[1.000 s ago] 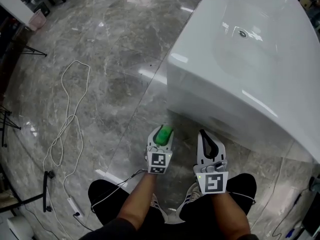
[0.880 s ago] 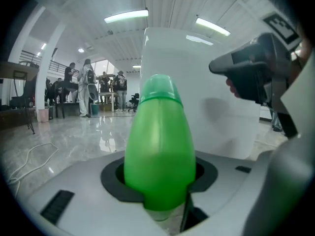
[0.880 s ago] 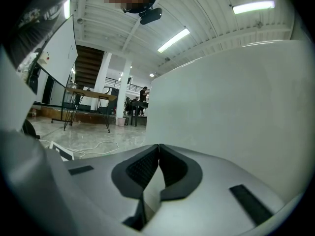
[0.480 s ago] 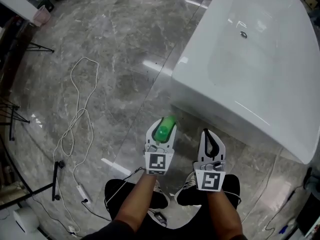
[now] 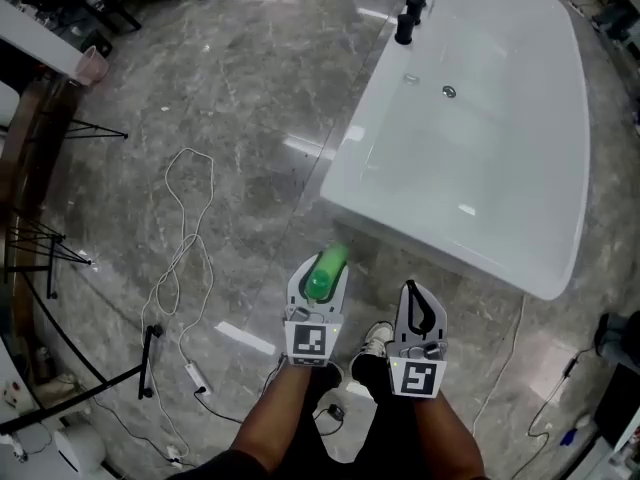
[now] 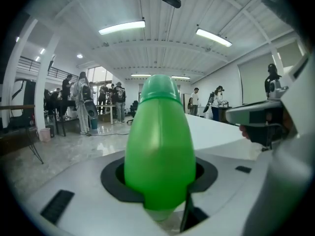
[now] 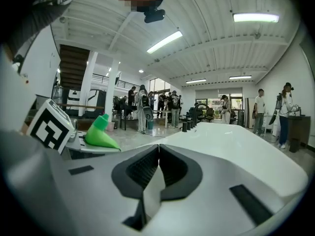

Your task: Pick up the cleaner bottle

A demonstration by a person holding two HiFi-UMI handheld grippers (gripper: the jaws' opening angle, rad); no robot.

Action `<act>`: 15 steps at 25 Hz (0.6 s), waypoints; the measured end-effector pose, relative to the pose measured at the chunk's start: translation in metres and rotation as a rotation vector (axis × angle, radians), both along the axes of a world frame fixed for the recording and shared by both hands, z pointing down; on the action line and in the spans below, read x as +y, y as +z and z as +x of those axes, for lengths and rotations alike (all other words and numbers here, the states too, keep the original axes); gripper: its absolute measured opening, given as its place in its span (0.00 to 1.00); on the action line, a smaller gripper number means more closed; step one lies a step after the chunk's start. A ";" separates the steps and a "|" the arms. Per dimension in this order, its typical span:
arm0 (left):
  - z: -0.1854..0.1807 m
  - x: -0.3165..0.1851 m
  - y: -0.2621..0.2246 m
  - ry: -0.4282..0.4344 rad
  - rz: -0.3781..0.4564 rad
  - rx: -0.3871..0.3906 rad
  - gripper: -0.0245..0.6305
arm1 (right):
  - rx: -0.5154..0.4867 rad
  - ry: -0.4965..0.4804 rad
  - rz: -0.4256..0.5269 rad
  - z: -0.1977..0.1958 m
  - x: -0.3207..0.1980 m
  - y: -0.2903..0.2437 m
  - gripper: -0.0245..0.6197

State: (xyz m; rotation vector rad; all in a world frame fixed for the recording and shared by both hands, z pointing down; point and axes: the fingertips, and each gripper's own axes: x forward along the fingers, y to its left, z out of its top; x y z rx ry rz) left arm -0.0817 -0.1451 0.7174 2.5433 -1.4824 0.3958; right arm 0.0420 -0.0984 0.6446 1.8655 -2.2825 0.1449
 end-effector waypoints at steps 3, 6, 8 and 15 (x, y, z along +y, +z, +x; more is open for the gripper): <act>0.009 0.012 -0.070 0.010 -0.006 0.003 0.33 | -0.019 0.028 -0.010 0.025 0.018 -0.069 0.06; 0.025 0.010 -0.124 -0.014 -0.043 0.042 0.33 | 0.005 0.063 -0.008 0.063 0.024 -0.126 0.06; 0.036 0.011 -0.155 -0.029 -0.082 0.055 0.32 | -0.004 0.090 -0.014 0.084 0.030 -0.158 0.06; 0.071 0.055 -0.256 0.018 -0.064 0.049 0.32 | -0.063 0.107 -0.064 0.122 0.082 -0.232 0.06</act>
